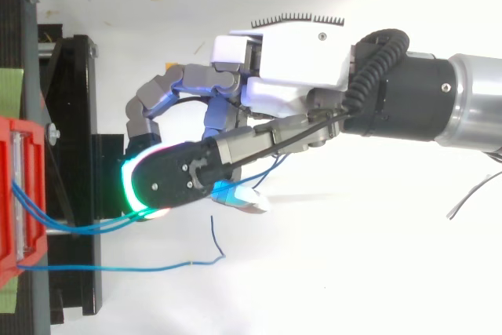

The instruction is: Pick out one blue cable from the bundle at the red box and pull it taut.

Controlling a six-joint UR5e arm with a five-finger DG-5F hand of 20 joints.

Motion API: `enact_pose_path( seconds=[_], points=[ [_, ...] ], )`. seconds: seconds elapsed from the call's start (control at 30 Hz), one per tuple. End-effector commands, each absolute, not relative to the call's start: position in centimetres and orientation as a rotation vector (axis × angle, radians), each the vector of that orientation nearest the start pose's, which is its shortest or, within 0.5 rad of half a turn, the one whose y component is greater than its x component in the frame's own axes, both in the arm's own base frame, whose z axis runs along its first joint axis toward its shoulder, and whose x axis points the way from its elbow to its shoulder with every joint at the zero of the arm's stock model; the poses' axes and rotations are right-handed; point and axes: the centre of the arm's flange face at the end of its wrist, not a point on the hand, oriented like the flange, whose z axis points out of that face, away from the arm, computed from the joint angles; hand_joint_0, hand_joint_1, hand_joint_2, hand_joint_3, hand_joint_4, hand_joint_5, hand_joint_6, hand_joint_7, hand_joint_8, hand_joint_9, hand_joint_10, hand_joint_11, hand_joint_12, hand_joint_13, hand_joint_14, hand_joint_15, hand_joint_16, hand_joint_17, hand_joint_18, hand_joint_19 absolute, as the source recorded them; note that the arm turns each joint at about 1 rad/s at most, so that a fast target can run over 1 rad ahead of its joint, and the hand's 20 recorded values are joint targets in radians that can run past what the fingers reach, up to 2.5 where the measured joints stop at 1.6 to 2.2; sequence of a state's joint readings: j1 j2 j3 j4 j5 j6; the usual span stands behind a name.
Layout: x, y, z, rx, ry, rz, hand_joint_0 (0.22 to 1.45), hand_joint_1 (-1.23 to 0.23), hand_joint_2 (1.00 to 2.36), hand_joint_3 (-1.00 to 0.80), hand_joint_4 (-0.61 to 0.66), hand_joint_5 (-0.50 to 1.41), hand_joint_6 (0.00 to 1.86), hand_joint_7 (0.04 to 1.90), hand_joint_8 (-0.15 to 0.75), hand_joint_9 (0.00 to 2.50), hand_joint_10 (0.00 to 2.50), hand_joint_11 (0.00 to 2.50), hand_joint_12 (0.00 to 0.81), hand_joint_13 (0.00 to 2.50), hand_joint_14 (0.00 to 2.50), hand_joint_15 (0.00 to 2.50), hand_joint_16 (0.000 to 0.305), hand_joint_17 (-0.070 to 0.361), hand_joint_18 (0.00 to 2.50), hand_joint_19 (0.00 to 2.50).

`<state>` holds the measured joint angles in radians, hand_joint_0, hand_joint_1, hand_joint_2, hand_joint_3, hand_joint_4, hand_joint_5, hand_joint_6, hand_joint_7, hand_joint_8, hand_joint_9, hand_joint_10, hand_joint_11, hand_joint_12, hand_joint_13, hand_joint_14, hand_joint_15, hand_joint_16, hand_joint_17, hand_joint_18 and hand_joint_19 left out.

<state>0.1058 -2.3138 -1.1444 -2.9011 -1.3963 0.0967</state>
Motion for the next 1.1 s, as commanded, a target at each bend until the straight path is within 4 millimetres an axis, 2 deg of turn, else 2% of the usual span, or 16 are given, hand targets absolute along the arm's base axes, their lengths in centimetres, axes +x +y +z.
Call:
enact_pose_path(
  seconds=[0.0,0.2,0.43,0.5,0.77,1.07],
  points=[
    [76.24,-7.05,24.60,1.356,1.167,1.181,0.60,-0.45,1.02,-0.31,0.14,-0.13,0.92,1.03,0.259,1.47,0.03,1.64,0.333,1.59,0.02,1.33,0.048,0.108,1.05,0.65],
    [76.24,-7.06,24.60,1.356,1.166,1.179,0.60,-0.44,1.02,-0.34,0.14,-0.14,0.93,1.01,0.258,1.47,0.02,1.64,0.328,1.59,0.02,1.34,0.049,0.110,1.06,0.65],
    [76.27,-7.07,24.62,1.354,1.163,1.180,0.54,-0.37,1.00,-0.50,0.15,-0.14,0.93,0.99,0.272,1.48,0.02,1.65,0.339,1.61,0.02,1.33,0.051,0.116,1.09,0.65],
    [76.31,-7.07,24.78,1.349,1.159,1.182,0.54,-0.37,1.00,-0.50,0.16,-0.14,0.93,0.98,0.276,1.48,0.02,1.65,0.337,1.61,0.02,1.32,0.052,0.116,1.09,0.64],
    [76.34,-7.07,24.68,1.344,1.163,1.177,0.51,-0.43,1.00,-0.50,0.17,-0.15,0.93,0.93,0.278,1.47,0.02,1.67,0.356,1.61,0.02,1.33,0.054,0.121,1.10,0.63],
    [76.49,-7.07,25.02,1.310,1.171,1.159,0.50,-0.60,1.00,-0.50,0.17,-0.16,0.94,0.88,0.279,1.45,0.01,1.69,0.359,1.60,0.02,1.34,0.055,0.123,1.11,0.62]
  ],
)
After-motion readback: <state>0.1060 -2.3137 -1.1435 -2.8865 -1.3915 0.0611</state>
